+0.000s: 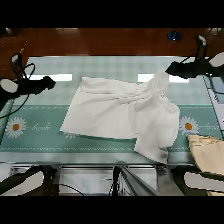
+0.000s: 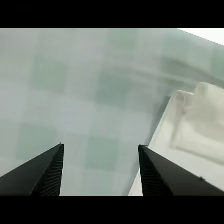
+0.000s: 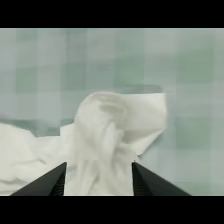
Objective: Fold the shirts.
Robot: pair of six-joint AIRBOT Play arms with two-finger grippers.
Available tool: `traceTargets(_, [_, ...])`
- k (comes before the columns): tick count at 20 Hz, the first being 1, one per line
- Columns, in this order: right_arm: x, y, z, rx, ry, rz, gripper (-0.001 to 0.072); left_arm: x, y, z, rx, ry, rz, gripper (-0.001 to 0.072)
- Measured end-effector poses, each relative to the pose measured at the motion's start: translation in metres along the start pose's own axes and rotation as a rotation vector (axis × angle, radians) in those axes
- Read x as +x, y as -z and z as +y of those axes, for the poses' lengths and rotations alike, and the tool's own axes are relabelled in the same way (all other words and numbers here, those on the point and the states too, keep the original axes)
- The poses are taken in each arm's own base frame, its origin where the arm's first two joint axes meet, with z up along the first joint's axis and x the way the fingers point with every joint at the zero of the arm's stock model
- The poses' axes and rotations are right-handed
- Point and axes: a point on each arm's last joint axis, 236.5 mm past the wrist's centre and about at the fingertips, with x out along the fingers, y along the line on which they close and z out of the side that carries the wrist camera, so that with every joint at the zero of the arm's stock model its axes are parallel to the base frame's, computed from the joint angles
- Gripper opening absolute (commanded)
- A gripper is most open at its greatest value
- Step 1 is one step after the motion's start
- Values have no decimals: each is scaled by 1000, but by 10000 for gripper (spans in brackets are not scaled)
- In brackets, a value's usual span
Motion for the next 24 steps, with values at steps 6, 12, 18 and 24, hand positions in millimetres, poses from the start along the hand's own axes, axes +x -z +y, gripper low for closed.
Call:
traceTargets(6, [-119, 19, -77, -79, 287, 160, 478, -81, 11, 101, -55, -202, 178, 553])
traceTargets(12, [-154, 116, -138, 115, 397, 377, 477, -90, 135, 97, -193, -38, 526, 553])
traceTargets(18, [-126, 188, -129, 168, 289, 492, 464, -82, 183, 47, -234, 244, 627, 553])
traceTargets(24, [-116, 200, -127, 170, 263, 492, 463, -70, 206, 29, -314, 378, 735, 554])
